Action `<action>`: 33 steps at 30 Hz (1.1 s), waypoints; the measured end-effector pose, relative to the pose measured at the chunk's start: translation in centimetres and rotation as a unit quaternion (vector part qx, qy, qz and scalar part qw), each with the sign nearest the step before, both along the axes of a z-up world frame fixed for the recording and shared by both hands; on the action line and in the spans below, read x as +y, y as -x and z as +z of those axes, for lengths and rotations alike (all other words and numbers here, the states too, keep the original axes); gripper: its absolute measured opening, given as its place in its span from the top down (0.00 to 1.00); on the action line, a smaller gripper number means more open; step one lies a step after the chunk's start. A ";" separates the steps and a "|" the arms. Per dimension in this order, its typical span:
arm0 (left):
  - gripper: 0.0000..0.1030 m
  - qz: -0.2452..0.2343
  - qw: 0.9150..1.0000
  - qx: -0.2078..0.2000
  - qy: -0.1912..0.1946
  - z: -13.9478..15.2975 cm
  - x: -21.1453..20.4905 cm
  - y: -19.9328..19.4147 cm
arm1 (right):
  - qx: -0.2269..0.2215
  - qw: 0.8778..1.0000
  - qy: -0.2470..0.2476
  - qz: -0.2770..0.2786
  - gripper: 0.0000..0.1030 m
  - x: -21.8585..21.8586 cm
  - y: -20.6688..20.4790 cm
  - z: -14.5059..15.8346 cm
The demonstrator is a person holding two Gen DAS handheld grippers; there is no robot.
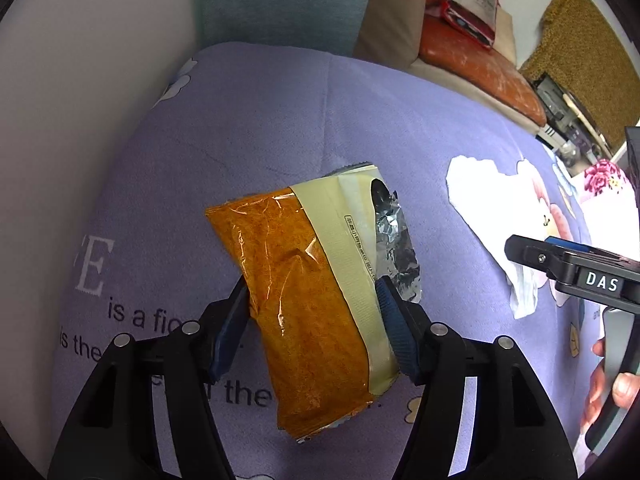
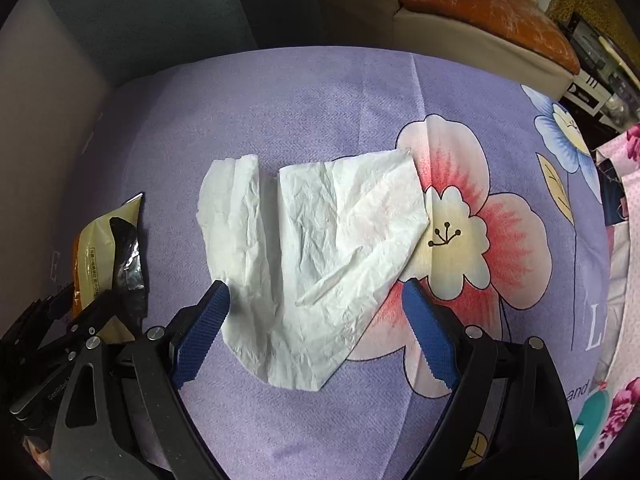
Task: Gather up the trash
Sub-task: 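Grasp the white crumpled tissue with the right tool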
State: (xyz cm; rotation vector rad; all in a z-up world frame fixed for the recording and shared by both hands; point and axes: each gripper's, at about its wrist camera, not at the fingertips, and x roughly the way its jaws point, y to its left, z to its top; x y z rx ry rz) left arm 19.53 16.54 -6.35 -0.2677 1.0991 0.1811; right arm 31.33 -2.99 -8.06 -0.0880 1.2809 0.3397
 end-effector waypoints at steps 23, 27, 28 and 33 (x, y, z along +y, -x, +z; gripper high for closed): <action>0.15 -0.011 1.000 0.002 -0.028 -0.4 -0.7 -0.6 | -0.073 0.996 0.000 0.049 0.90 1.1 4.3 0.6; 0.13 -0.002 0.999 0.004 -0.035 -0.6 -1.2 -0.7 | -0.073 0.996 -0.002 0.047 0.90 1.0 4.3 0.4; 0.13 0.001 0.999 0.003 -0.035 -0.6 -1.2 -0.7 | -0.072 0.996 -0.003 0.047 0.89 1.1 4.2 0.3; 0.39 0.005 0.999 -0.008 -0.049 -0.3 -1.4 -0.6 | -0.061 0.997 -0.036 0.035 0.87 0.1 3.8 0.2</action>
